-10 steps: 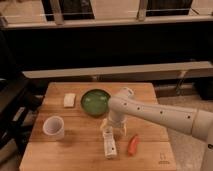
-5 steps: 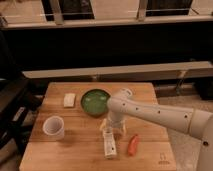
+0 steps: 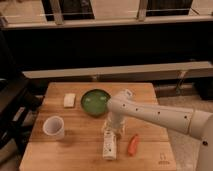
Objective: Place the bottle in the ceramic bowl
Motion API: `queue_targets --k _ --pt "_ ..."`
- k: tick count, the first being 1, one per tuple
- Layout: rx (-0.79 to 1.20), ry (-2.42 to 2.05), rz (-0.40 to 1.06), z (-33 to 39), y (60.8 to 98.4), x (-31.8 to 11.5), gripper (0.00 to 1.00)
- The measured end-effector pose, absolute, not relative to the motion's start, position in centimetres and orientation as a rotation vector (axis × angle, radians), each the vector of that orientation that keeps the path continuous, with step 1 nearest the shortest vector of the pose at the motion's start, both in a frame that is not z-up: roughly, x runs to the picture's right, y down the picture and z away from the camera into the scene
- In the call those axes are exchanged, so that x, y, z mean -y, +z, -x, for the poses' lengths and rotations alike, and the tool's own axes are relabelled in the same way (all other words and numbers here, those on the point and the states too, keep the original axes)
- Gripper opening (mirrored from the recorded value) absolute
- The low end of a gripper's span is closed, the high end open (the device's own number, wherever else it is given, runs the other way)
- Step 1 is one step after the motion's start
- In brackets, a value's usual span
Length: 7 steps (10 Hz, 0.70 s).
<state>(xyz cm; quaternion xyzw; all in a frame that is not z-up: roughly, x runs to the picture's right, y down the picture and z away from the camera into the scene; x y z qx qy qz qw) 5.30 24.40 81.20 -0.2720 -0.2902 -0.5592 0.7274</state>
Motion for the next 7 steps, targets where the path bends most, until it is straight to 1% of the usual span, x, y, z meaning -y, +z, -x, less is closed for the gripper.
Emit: queue_targets --k 1,3,4,5,6,7 --pt "0.637 -1.227 0.6 -5.4 81.3 -24.5 0.69" --pt "0.62 -1.19 0.59 -5.6 81.4 -24.2 0.52" --pt "0.61 -1.181 0.583 -6.0 81.5 -23.4 0.42" --pt "0.61 -1.181 0.583 -6.2 81.9 -22.8 0.39" --pt "0.605 -1.176 0.584 -6.2 82.0 -22.7 0.39" --pt "0.593 -1.161 0.583 -6.6 82.0 -22.5 0.34"
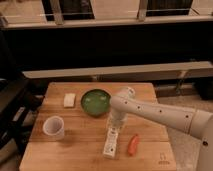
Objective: Place the bottle in the ceramic bowl
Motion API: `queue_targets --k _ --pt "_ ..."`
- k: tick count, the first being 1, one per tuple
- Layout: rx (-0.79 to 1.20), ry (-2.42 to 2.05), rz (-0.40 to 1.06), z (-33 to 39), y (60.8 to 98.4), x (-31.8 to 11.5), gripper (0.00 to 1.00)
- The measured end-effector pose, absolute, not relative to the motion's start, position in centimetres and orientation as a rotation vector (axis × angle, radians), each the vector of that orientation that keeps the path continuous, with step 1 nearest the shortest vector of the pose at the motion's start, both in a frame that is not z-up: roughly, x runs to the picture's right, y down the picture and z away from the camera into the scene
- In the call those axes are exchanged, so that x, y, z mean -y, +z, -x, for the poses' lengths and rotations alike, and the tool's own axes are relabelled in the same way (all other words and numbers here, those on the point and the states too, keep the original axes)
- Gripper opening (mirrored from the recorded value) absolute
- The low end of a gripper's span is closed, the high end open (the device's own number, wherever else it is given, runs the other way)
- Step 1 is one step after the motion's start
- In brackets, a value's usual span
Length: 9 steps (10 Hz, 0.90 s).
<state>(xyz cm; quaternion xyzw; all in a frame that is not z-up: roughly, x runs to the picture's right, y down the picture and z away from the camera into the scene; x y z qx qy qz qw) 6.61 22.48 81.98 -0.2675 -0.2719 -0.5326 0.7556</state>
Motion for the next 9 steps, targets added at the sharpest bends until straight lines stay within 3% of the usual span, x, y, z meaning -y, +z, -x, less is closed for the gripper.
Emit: queue_targets --k 3,4,9 --pt "0.575 -1.149 0.565 -6.9 82.7 -20.0 0.06" --pt "0.571 -1.146 0.562 -7.0 82.9 -19.4 0.02" --pt "0.542 -1.114 0.55 -7.7 83.2 -16.8 0.02"
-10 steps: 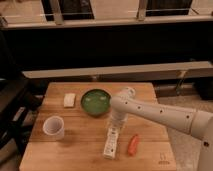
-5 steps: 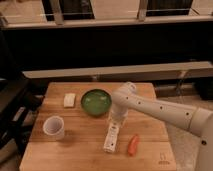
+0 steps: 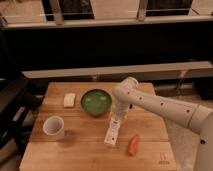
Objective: Place the bottle in the ceramic bowl
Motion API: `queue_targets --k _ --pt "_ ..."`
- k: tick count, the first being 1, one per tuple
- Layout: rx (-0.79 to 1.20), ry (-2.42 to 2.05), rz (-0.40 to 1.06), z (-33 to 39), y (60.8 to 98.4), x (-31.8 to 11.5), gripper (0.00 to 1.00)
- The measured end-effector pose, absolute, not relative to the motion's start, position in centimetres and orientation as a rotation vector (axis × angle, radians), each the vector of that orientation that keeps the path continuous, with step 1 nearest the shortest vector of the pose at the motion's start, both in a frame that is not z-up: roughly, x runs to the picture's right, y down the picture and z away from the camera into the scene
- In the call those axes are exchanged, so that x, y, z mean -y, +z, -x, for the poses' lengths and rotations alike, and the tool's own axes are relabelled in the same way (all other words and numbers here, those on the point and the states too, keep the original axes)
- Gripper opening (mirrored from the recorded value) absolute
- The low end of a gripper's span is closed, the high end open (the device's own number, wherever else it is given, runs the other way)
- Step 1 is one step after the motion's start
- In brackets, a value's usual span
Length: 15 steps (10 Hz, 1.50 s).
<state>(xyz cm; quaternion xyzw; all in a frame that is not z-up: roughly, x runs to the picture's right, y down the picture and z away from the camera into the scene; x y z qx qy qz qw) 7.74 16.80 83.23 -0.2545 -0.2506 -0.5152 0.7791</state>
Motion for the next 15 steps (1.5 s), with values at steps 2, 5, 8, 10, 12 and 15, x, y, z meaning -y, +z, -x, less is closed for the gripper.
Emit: queue_targets --k 2,5,8,10,12,15 --pt "0.536 -1.113 0.547 -7.7 83.5 -16.4 0.02" --pt "0.523 -1.085 0.537 -7.4 84.3 -14.1 0.02" --pt "0.515 -1.068 0.537 -7.3 84.2 -13.4 0.02" --pt "0.514 -1.05 0.532 -7.0 85.0 -12.0 0.02" --pt "0.517 -1.049 0.534 -6.7 85.0 -10.2 0.02" --pt "0.523 -1.035 0.513 -5.9 85.7 -7.4 0.02"
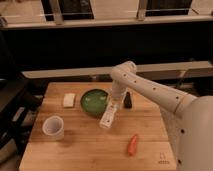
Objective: Place the bottle in the ceramic bowl
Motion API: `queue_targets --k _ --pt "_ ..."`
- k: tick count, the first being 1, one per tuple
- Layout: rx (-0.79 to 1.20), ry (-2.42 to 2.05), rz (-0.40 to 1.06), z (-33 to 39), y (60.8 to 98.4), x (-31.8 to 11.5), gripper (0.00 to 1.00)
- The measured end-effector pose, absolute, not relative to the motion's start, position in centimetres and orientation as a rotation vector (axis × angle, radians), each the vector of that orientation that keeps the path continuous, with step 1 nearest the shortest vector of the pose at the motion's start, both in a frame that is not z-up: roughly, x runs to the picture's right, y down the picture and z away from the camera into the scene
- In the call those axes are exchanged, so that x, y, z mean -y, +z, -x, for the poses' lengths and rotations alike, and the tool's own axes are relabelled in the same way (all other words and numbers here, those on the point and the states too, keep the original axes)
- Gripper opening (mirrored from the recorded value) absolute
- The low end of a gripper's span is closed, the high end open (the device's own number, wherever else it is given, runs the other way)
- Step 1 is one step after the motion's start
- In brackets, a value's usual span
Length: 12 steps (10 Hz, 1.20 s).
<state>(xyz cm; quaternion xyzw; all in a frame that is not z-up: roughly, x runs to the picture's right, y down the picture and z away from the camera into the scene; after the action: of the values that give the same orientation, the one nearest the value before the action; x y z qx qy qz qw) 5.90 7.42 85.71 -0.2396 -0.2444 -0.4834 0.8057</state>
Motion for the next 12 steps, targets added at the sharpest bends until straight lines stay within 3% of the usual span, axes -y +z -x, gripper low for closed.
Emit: queue_targets --k 12 --pt "0.512 -0.961 0.484 -3.3 89.0 -3.3 0.02"
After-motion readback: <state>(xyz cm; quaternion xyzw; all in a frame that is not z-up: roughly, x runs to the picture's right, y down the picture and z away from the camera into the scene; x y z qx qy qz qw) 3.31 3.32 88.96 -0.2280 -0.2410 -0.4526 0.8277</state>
